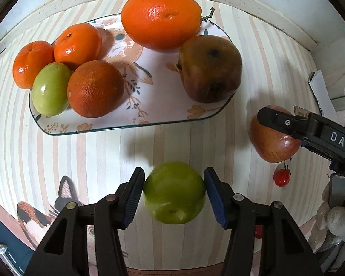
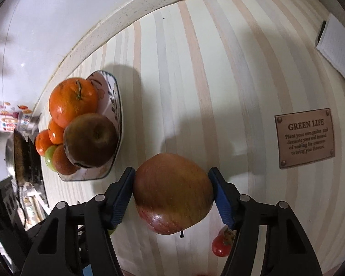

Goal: Organize fruits
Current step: 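Carry both apples onto the plate and open both grippers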

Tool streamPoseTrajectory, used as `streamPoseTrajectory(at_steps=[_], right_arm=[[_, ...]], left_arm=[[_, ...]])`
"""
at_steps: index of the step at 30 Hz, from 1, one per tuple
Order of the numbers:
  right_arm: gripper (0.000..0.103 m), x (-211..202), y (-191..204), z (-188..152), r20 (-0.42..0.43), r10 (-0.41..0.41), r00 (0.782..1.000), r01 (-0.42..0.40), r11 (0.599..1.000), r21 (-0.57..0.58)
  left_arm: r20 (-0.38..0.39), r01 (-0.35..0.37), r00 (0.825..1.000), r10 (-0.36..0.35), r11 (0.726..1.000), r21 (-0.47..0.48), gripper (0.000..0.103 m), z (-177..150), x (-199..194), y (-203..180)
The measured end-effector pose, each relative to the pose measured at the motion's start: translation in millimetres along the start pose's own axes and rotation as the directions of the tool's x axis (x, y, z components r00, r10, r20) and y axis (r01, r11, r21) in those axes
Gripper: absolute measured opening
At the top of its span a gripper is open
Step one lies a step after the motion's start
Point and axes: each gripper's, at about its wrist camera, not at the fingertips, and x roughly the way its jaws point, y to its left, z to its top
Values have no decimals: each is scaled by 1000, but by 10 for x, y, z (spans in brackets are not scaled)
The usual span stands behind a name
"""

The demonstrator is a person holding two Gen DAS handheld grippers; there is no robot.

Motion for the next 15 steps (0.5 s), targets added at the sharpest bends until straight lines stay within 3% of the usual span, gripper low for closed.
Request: streamPoseTrajectory(at_steps=[6,11,15], right_arm=[[68,2,103,-131,-15,13,1000,-13,1000,-17],[70,111,102,-188,-79,30,996,-30,1000,1],[78,53,123,-211,-86,33,996,-34,999,-6]], left_arm=[[9,8,1000,-8,1000,19,49,-83,-140,39],[14,3,1000,-4,998,57,50,-2,-122,14],[5,14,1000,-14,998,60,52,66,-59,11]])
